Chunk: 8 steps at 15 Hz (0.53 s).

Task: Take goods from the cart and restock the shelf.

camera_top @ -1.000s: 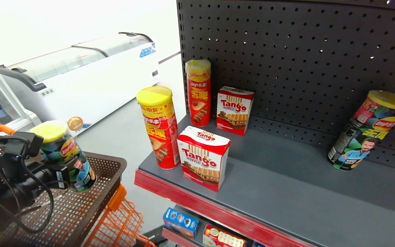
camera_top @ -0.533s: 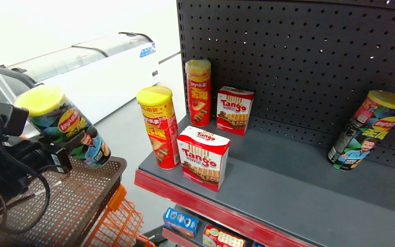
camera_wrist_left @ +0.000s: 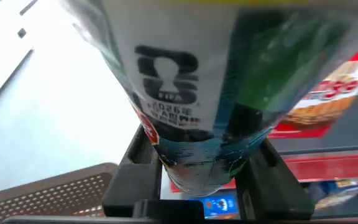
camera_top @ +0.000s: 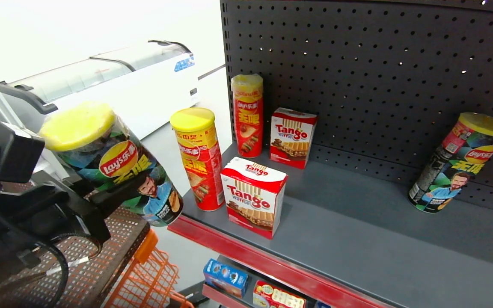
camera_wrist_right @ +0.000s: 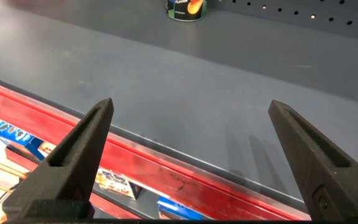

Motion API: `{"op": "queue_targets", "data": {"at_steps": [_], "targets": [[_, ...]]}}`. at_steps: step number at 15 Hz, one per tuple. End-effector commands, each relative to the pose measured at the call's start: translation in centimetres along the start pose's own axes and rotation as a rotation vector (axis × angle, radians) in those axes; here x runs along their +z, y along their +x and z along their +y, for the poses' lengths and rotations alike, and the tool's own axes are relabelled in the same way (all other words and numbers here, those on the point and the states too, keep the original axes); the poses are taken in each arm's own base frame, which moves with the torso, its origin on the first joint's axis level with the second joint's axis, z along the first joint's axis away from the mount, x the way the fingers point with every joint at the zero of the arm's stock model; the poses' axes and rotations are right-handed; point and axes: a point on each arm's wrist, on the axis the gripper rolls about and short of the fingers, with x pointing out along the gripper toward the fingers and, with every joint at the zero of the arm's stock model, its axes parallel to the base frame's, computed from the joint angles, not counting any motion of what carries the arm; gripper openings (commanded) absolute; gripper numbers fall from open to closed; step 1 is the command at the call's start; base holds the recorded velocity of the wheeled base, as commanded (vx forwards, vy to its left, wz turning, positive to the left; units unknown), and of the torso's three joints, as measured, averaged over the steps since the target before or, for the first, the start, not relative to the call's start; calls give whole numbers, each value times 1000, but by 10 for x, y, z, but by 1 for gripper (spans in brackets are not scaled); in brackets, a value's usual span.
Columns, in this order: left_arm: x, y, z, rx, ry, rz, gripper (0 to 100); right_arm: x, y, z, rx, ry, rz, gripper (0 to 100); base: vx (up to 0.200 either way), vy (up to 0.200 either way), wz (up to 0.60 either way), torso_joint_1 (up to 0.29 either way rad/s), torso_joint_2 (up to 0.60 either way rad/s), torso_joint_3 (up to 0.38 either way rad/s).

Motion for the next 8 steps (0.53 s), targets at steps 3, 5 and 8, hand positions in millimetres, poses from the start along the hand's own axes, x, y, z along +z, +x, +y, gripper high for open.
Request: {"op": "queue_targets", "data": {"at_steps": [3, 5, 8], "targets": [[5, -14, -13, -66, -4, -14, 0, 0, 0, 0, 0, 0, 1, 100, 0, 0, 0, 0, 0, 0], [5, -14, -20, -111, -11, 6, 0, 0, 0, 0, 0, 0, 1, 100, 0, 0, 0, 0, 0, 0], [7, -14, -32, -189, -16, 13, 0, 0, 0, 0, 0, 0, 1, 100, 0, 0, 0, 0, 0, 0]]}}
